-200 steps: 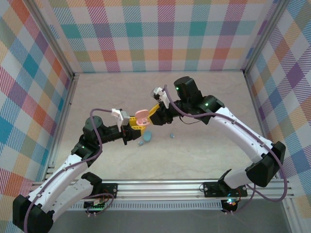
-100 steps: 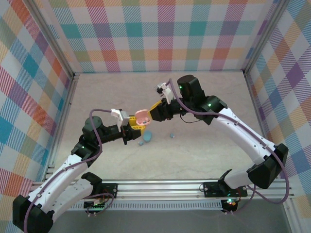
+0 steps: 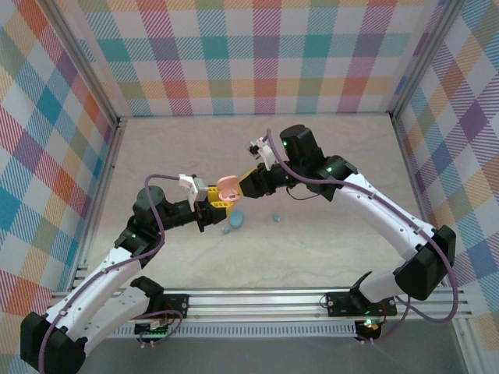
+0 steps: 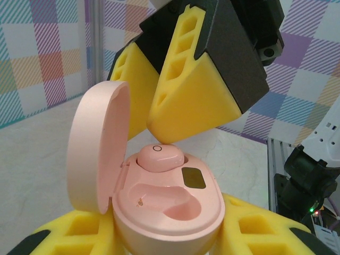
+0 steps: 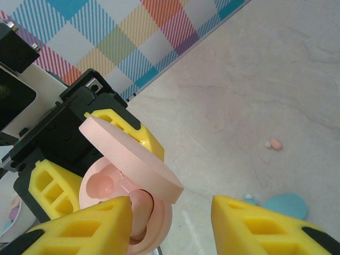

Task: Insert the wireless bluetooth earbuds into the charging case

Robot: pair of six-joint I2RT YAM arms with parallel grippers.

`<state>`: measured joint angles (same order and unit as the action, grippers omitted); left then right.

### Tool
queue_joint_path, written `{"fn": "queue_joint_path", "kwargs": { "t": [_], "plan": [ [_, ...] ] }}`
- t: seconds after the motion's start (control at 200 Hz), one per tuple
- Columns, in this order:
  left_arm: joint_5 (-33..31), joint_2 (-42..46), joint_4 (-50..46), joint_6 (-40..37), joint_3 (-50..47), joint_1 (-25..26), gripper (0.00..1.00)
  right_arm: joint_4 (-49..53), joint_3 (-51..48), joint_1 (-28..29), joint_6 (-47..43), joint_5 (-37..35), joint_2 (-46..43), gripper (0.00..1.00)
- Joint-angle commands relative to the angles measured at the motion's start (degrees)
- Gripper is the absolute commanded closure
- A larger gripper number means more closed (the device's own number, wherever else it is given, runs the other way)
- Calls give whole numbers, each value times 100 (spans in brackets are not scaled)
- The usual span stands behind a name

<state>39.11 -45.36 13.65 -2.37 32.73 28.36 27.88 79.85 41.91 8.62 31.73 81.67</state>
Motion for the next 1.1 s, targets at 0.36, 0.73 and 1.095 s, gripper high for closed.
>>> {"fn": "queue_joint_path", "kwargs": {
  "t": [0.36,0.73,1.095],
  "plan": [
    [0,-7,305,-70,133,21,75,-212,-224,-82,283,-114,-233,50],
    [-208,127,217,-100,110,21,75,-788,-598,-559,1311,88,-520,47],
    [-577,731,-503,-312,40,20,75,-218,-368,-1078,1832,-694,281,50]
  ]
}}
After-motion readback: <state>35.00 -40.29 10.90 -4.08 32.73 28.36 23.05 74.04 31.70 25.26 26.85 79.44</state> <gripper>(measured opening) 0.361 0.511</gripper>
